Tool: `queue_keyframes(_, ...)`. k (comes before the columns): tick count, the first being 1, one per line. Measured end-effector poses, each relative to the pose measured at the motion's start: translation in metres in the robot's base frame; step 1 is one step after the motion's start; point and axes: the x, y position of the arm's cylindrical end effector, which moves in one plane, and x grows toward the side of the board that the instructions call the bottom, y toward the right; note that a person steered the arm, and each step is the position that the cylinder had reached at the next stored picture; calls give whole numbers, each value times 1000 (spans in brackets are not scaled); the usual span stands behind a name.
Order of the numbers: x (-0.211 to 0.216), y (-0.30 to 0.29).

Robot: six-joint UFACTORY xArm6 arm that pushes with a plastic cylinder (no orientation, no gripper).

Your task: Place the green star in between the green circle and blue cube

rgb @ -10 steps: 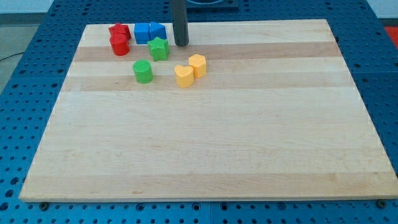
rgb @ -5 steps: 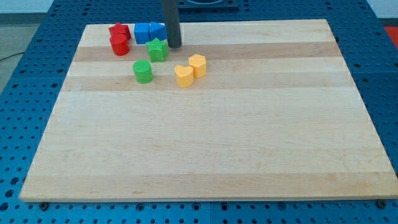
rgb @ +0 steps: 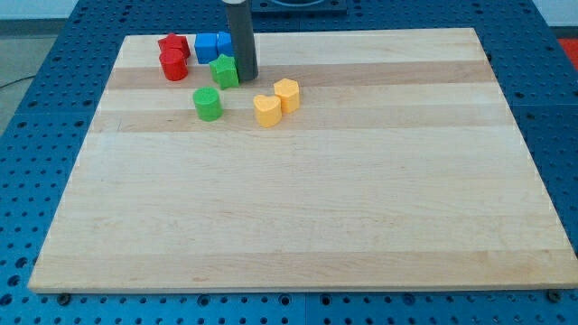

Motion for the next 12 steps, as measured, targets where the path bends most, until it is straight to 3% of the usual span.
queue_keyframes(2, -28, -27)
queue_keyframes(12, -27, -43)
